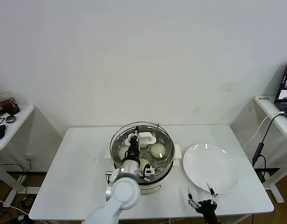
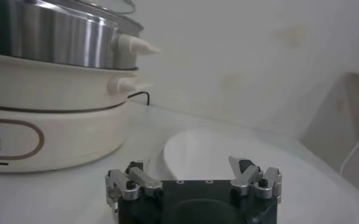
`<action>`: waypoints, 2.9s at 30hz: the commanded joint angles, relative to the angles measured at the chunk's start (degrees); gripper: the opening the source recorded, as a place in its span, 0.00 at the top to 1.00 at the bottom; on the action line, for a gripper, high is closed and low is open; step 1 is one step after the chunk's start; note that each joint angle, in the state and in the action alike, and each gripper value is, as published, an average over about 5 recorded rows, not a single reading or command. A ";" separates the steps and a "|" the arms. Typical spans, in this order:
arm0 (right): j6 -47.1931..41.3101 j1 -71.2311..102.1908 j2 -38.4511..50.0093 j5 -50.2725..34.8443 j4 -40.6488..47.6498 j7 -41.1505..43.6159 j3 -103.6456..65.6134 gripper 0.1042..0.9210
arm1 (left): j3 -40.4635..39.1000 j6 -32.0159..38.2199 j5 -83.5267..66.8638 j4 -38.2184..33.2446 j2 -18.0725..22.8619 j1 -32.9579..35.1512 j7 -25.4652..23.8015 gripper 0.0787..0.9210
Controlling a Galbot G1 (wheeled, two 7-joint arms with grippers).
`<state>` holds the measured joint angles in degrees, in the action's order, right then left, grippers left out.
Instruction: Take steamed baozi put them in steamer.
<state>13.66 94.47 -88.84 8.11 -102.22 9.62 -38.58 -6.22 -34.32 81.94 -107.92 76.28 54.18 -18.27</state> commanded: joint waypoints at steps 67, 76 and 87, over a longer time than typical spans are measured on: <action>-5.58 10.51 9.54 -13.12 -10.88 4.10 5.52 0.12 | 34.80 51.00 -93.33 -14.21 -1.90 64.45 33.34 0.12; -6.21 14.16 11.84 -13.49 -14.23 3.32 4.21 0.12 | 34.26 57.80 -94.02 -7.31 0.63 64.05 27.64 0.12; -5.41 14.45 11.71 -13.40 -13.14 3.03 3.98 0.12 | 36.70 55.01 -92.89 -8.24 0.92 63.40 26.62 0.12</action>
<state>8.29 107.11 -78.36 -4.23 -114.05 12.58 -34.43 27.60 19.39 -8.27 -118.43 76.49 115.55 9.55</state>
